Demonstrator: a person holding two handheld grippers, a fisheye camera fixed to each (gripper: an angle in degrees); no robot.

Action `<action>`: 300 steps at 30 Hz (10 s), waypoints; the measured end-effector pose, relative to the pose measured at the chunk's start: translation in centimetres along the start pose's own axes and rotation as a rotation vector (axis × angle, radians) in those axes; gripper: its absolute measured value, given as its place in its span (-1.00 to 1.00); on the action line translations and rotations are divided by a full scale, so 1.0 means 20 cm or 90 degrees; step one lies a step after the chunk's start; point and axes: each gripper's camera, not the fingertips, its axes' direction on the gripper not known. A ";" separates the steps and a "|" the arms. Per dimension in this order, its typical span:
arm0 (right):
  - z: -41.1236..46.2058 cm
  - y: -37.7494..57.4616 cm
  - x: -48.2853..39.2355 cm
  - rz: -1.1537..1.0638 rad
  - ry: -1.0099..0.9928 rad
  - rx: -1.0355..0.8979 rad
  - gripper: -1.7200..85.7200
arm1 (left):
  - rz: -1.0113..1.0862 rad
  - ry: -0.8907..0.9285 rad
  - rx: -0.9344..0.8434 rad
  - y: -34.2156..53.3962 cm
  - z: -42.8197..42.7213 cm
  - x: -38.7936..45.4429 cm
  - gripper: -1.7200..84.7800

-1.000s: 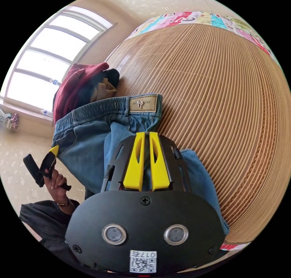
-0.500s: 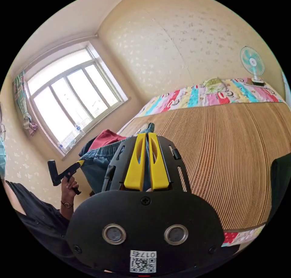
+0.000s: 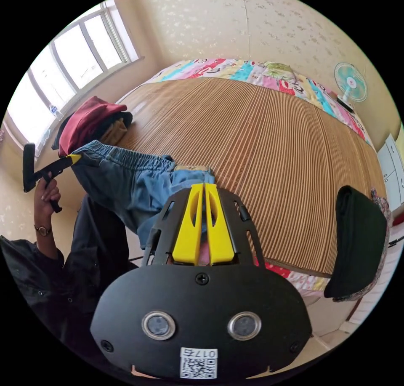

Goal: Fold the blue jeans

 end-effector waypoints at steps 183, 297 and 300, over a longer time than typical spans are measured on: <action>0.34 -0.15 0.02 -0.095 0.102 0.064 -0.76 | 0.124 0.383 -0.154 -0.48 0.34 -0.28 -0.70; -0.08 0.15 0.07 -0.213 -0.593 -0.028 -0.93 | 0.177 0.327 -0.183 -0.27 -0.23 -0.66 -0.97; -0.26 0.22 0.07 -0.297 -0.620 -0.037 -0.93 | 0.246 0.328 -0.270 -0.22 -0.27 -0.59 -0.97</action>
